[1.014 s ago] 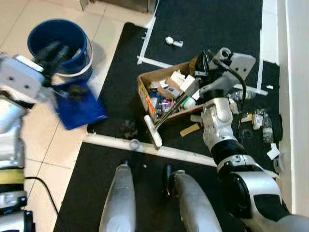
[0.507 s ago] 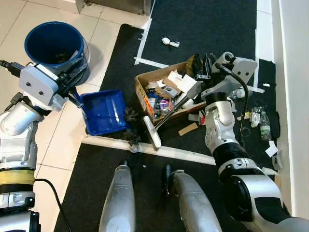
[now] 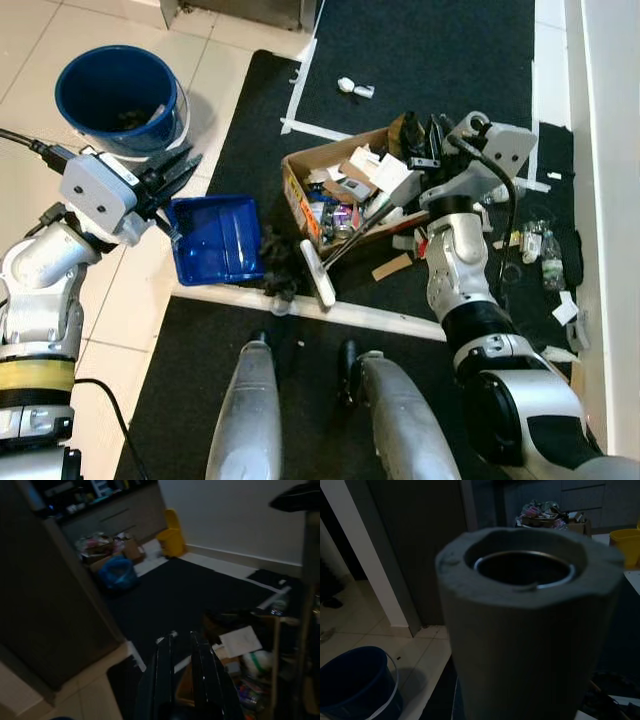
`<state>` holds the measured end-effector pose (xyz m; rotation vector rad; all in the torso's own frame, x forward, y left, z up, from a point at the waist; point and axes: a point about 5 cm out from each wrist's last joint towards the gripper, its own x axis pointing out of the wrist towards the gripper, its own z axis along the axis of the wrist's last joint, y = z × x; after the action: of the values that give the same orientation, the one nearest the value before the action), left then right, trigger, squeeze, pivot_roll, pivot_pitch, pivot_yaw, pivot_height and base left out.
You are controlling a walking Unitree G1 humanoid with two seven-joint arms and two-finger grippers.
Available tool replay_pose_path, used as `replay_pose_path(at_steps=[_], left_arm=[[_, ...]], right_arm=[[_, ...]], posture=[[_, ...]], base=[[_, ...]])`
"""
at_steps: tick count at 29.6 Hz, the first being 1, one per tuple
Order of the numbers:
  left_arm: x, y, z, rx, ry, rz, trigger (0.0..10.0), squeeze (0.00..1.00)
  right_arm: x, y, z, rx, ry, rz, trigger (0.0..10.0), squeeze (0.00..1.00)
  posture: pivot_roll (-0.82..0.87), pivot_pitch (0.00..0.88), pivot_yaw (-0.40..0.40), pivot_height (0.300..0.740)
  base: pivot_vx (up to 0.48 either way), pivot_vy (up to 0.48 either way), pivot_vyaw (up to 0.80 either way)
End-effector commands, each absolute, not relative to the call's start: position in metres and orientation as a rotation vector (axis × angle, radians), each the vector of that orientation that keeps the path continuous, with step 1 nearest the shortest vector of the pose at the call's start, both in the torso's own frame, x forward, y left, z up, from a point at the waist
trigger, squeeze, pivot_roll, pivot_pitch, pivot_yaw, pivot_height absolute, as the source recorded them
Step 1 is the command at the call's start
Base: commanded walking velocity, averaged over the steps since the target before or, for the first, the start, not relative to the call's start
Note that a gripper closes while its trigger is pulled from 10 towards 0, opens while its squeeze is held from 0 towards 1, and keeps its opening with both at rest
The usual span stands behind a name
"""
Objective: Sweep floor
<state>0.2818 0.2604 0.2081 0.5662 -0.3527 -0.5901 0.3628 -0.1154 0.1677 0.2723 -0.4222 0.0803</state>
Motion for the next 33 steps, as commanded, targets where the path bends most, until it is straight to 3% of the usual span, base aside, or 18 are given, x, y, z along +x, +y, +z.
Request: replay_pose_path(at_steps=[1, 12, 24, 33], left_arm=[[0.279, 0.252, 0.199, 0.542, -0.317, -0.653, 10.0, 0.0], [0.276, 0.246, 0.189, 0.493, -0.269, -0.732, 10.0, 0.0], [0.269, 0.24, 0.182, 0.325, -0.223, -0.807, 10.0, 0.0], [0.265, 0.232, 0.177, 0.296, -0.194, -0.849, 10.0, 0.0]], right_arm=[[0.359, -0.123, 0.163, 0.245, -0.417, 0.05, 10.0, 0.0], [0.358, -0.12, 0.157, 0.217, -0.367, 0.012, 10.0, 0.0], [0.361, -0.09, 0.142, 0.169, -0.145, -0.035, 10.0, 0.0], [0.362, -0.088, 0.142, 0.197, -0.069, -0.11, 10.0, 0.0]], posture=[[0.18, 0.369, -0.112, 0.74], [0.16, 0.397, -0.121, 0.74], [0.16, 0.41, -0.131, 0.74], [0.16, 0.406, -0.131, 0.74]], base=[[0.0, 0.0, 0.0], [0.0, 0.0, 0.0], [0.0, 0.0, 0.0], [0.0, 0.0, 0.0]])
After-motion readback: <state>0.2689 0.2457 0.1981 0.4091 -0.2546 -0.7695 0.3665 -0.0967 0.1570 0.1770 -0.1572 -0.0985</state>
